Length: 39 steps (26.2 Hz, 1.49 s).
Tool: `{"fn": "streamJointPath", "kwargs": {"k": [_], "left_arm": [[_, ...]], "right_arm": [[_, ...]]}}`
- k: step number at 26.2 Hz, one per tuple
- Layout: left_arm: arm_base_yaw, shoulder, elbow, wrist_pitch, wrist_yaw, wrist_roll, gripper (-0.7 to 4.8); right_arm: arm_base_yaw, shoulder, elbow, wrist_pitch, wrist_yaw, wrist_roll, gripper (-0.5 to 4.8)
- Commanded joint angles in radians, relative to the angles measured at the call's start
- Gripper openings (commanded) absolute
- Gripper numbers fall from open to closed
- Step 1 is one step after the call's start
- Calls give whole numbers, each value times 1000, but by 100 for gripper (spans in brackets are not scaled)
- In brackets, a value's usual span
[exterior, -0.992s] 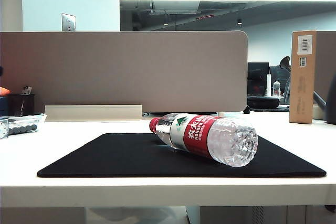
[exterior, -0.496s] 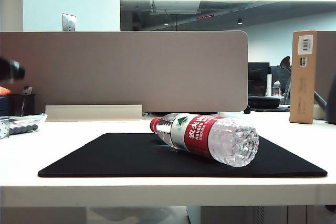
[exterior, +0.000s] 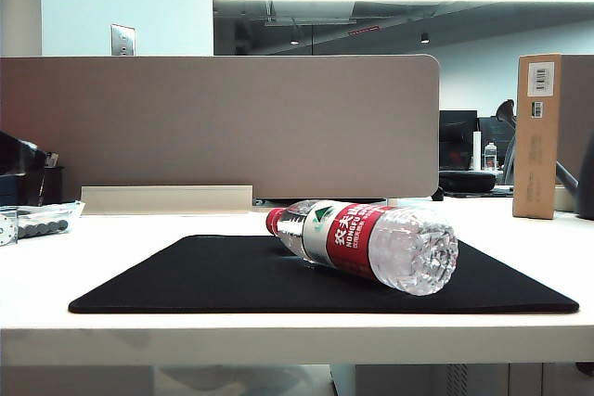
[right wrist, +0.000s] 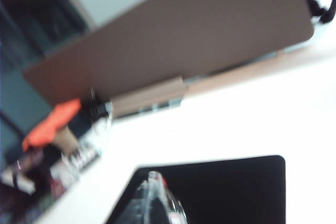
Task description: Stand the plastic bottle up on the black mouse pad.
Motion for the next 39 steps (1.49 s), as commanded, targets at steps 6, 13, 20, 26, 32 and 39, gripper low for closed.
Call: {"fn": "streamJointPath", "kwargs": {"k": [6, 13, 20, 26, 32, 39], "left_arm": [[0, 0, 5, 12, 4, -3, -4], [0, -1, 5, 11, 4, -3, -4], [0, -1, 5, 12, 8, -3, -4], [0, -1, 5, 12, 6, -3, -4], [0, -1, 5, 11, 4, -3, -4], [-1, -1, 5, 11, 4, -3, -4]], "right_arm": [[49, 582, 383, -99, -313, -159, 132], [190, 1072, 851, -470, -304, -388, 419], [384, 1653, 1514, -1072, 107, -613, 479], [463, 1775, 1568, -1114, 146, -645, 479], [513, 1833, 1564, -1073, 256, -648, 479], [513, 1868, 1564, -1112, 269, -643, 361]]}}
